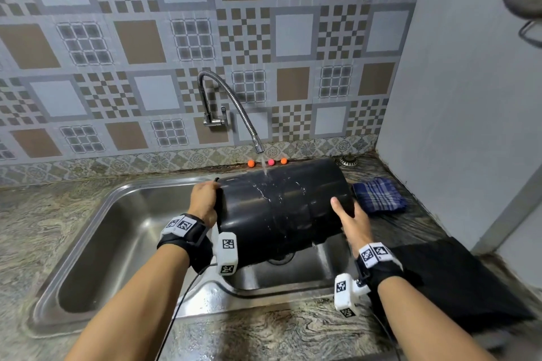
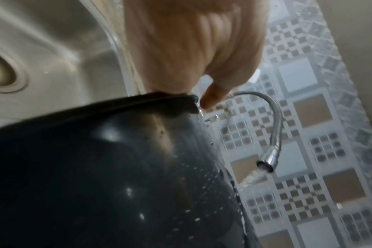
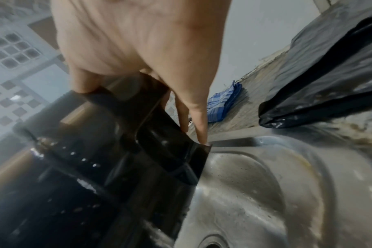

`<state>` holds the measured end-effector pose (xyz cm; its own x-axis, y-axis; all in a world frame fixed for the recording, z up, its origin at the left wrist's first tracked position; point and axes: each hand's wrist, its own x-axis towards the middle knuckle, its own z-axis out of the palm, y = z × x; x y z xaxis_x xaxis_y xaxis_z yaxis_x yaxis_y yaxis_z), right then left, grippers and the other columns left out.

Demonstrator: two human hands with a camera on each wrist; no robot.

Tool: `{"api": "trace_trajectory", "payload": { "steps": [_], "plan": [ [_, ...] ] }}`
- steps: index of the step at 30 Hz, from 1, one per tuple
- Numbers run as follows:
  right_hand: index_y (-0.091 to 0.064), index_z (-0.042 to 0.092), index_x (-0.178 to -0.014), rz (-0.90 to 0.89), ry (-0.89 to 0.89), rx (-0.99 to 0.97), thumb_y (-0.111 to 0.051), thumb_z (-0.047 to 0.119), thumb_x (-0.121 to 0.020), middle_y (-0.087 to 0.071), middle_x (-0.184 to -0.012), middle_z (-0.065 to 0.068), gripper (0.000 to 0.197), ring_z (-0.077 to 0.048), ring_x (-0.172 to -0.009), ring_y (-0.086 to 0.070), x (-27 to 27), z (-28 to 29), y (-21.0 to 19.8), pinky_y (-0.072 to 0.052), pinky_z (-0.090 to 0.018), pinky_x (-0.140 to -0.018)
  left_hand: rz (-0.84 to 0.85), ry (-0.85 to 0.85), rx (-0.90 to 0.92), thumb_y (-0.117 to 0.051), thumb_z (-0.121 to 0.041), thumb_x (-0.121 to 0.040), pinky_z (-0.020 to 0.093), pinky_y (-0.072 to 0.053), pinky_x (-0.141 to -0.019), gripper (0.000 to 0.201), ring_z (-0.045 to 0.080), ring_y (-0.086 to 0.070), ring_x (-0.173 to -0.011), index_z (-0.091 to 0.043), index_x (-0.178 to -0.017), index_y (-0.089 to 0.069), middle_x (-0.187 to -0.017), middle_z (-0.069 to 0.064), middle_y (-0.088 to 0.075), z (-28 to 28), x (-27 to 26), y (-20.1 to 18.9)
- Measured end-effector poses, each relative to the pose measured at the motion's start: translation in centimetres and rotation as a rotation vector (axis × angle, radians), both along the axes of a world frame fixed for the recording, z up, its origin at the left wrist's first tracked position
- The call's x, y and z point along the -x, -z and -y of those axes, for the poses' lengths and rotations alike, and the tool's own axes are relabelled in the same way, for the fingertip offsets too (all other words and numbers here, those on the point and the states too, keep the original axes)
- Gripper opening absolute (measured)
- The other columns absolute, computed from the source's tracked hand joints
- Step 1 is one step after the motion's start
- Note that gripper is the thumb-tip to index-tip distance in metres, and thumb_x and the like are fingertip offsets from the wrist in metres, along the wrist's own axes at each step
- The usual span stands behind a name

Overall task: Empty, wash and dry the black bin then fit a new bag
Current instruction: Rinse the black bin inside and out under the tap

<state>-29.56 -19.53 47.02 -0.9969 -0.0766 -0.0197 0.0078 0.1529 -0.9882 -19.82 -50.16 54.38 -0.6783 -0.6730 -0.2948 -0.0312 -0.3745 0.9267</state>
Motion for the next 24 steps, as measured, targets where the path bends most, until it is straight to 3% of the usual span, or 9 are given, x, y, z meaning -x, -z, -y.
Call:
{"api": "trace_trajectory", "payload": {
  "steps": [3,5,7,10,14,18,20,22,24],
  "plan": [
    [-0.067,0.028,-0.11,-0.047,0.079,-0.024,-0.066,0.055,-0.082,-0.069,-0.103,0.01,0.039,-0.013,-0.1,-0.063,0.3,0.0,-1.4,-0.048,-0.032,-0.093,-0.024,0.067,-0.081,-0.054,-0.007,-0.056,0.035,-0.038,-0.061,0.027,0.025,-0.045,-0.071,-0.017,-0.08,-0.055,-0.084,0.008,-0.042,1.5,1.3,1.3],
    [-0.068,0.029,-0.109,-0.06,0.12,-0.044,-0.064,0.059,-0.081,-0.068,-0.101,0.011,0.041,-0.014,-0.098,-0.061,0.5,0.0,-2.0,-0.048,-0.035,-0.095,-0.035,0.126,-0.068,-0.059,-0.01,-0.077,0.031,-0.043,-0.062,0.023,0.023,-0.051,-0.075,-0.02,-0.096,-0.066,-0.089,0.006,-0.055,0.3,0.7,0.1],
    [-0.067,0.032,-0.107,-0.059,0.143,-0.064,-0.062,0.066,-0.077,-0.068,-0.101,0.01,0.046,-0.017,-0.099,-0.062,0.9,0.1,-2.0,-0.049,-0.039,-0.096,-0.03,0.173,-0.055,-0.048,-0.014,-0.1,0.024,-0.05,-0.06,0.023,0.015,-0.058,-0.077,-0.023,-0.114,-0.065,-0.091,-0.001,-0.064,-0.6,0.4,0.3],
    [-0.067,0.033,-0.1,-0.032,0.147,-0.096,-0.061,0.067,-0.077,-0.068,-0.095,0.011,0.042,-0.018,-0.096,-0.063,1.1,0.5,-2.4,-0.05,-0.039,-0.094,-0.025,0.074,-0.018,-0.042,-0.016,-0.104,0.031,-0.054,-0.078,0.023,0.02,-0.062,-0.091,-0.015,-0.11,-0.064,-0.099,0.004,-0.066,-1.2,0.8,1.0],
    [-0.068,0.032,-0.092,-0.003,0.167,-0.08,-0.062,0.064,-0.078,-0.067,-0.089,0.014,0.035,-0.019,-0.094,-0.063,1.2,1.1,-3.5,-0.05,-0.037,-0.092,-0.022,0.028,-0.012,-0.046,-0.001,-0.087,0.022,-0.035,-0.048,0.022,0.017,-0.046,-0.05,-0.017,-0.072,-0.052,-0.066,0.004,-0.045,-0.9,1.1,1.1],
    [-0.067,0.033,-0.083,0.01,0.185,-0.083,-0.062,0.062,-0.079,-0.068,-0.09,0.011,0.029,-0.019,-0.095,-0.064,1.6,1.7,-4.3,-0.051,-0.035,-0.087,-0.055,0.201,0.066,-0.043,0.006,-0.094,0.02,-0.049,-0.049,0.023,0.013,-0.057,-0.057,-0.006,-0.096,-0.063,-0.078,0.009,-0.06,-0.1,0.5,1.6],
    [-0.064,0.034,-0.076,0.002,0.187,-0.104,-0.063,0.061,-0.08,-0.066,-0.086,0.013,0.027,-0.02,-0.094,-0.063,1.6,2.0,-4.7,-0.05,-0.036,-0.09,-0.024,0.206,0.127,-0.043,0.001,-0.1,0.017,-0.048,-0.047,0.021,0.008,-0.058,-0.051,-0.007,-0.091,-0.06,-0.068,0.003,-0.062,0.0,0.4,1.8],
    [-0.064,0.032,-0.08,-0.009,0.187,-0.121,-0.063,0.058,-0.082,-0.065,-0.084,0.012,0.026,-0.02,-0.094,-0.063,1.5,2.4,-4.9,-0.048,-0.034,-0.088,0.003,0.169,0.197,-0.043,-0.005,-0.102,0.016,-0.044,-0.041,0.019,0.004,-0.054,-0.043,-0.008,-0.092,-0.059,-0.059,-0.002,-0.059,-0.1,0.8,1.9],
    [-0.067,0.029,-0.09,-0.019,0.197,-0.145,-0.061,0.057,-0.084,-0.066,-0.088,0.008,0.029,-0.023,-0.098,-0.062,1.3,2.7,-4.8,-0.047,-0.034,-0.089,0.04,0.162,0.27,-0.046,-0.013,-0.103,0.02,-0.045,-0.047,0.014,0.009,-0.054,-0.051,-0.009,-0.107,-0.059,-0.069,0.0,-0.057,0.2,1.4,2.2]
  ]
}}
